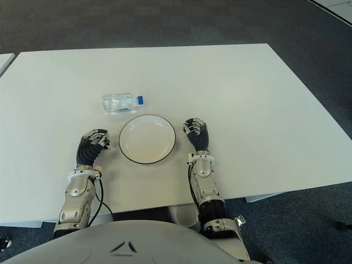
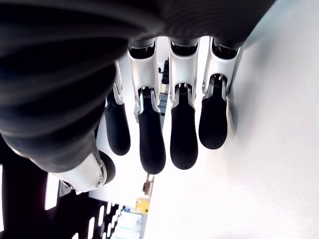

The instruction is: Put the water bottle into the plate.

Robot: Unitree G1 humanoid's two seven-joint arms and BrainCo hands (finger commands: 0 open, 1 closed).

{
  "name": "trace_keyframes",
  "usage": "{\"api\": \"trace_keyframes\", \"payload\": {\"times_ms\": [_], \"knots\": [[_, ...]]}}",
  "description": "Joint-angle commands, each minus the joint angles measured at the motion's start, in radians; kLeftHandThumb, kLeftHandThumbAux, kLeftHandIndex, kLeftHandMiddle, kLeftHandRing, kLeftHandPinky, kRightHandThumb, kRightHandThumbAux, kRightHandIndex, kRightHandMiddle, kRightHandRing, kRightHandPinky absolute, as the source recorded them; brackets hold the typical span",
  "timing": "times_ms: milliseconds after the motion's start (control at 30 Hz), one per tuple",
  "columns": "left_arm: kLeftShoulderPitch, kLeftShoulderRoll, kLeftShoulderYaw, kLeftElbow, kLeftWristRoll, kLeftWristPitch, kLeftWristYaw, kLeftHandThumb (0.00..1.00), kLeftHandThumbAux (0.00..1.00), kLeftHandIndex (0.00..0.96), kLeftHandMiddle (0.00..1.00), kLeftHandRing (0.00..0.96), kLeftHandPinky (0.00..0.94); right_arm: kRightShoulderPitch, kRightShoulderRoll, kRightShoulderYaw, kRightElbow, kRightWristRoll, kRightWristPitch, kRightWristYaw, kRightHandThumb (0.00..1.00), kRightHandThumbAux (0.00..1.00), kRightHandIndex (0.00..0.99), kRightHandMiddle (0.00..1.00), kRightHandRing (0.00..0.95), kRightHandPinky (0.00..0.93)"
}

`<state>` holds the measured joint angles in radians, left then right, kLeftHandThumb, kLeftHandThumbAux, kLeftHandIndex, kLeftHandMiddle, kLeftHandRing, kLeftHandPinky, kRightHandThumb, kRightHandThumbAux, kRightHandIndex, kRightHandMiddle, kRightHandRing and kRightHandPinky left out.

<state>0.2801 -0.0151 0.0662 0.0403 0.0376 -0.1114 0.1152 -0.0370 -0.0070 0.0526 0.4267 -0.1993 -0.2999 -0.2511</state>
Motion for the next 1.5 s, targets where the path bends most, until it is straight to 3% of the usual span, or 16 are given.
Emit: {"api": "trace_keyframes", "payload": {"times_ms": [33, 667, 967, 1067, 1267, 1500], "knots": [[-0.003, 0.000, 0.005, 0.004, -0.002, 0.022, 0.001, 0.708, 0.715, 0.434, 0.626, 0.621, 0.615, 0.021, 0.002, 0.000, 0.012, 0.002, 0.037, 0.009, 0.704, 0.732, 0.424, 0.560, 0.583, 0.583], [-0.021, 0.012, 0.007, 0.006, 0.006, 0.010, -0.003, 0.707, 0.716, 0.434, 0.628, 0.620, 0.609, 0.017, -0.004, 0.001, 0.020, -0.001, 0.027, 0.008, 0.702, 0.731, 0.425, 0.563, 0.578, 0.582], [-0.136, 0.100, 0.054, 0.016, 0.003, 0.040, -0.029, 0.704, 0.716, 0.433, 0.613, 0.611, 0.589, 0.012, -0.007, 0.004, 0.033, -0.004, 0.021, 0.002, 0.701, 0.731, 0.425, 0.562, 0.579, 0.582], [-0.211, 0.167, 0.037, -0.007, 0.123, 0.055, 0.009, 0.704, 0.716, 0.431, 0.601, 0.604, 0.590, 0.012, -0.009, 0.006, 0.034, -0.003, 0.023, 0.007, 0.701, 0.731, 0.425, 0.562, 0.579, 0.581], [-0.257, 0.202, -0.006, -0.019, 0.297, 0.057, 0.101, 0.709, 0.711, 0.430, 0.570, 0.564, 0.537, 0.017, -0.011, 0.008, 0.029, -0.002, 0.026, 0.012, 0.700, 0.732, 0.424, 0.554, 0.569, 0.570], [-0.387, 0.278, -0.083, 0.126, 0.530, 0.084, 0.236, 0.823, 0.676, 0.424, 0.473, 0.457, 0.442, 0.020, -0.015, 0.008, 0.035, -0.008, 0.019, 0.006, 0.700, 0.732, 0.424, 0.554, 0.569, 0.578]]}}
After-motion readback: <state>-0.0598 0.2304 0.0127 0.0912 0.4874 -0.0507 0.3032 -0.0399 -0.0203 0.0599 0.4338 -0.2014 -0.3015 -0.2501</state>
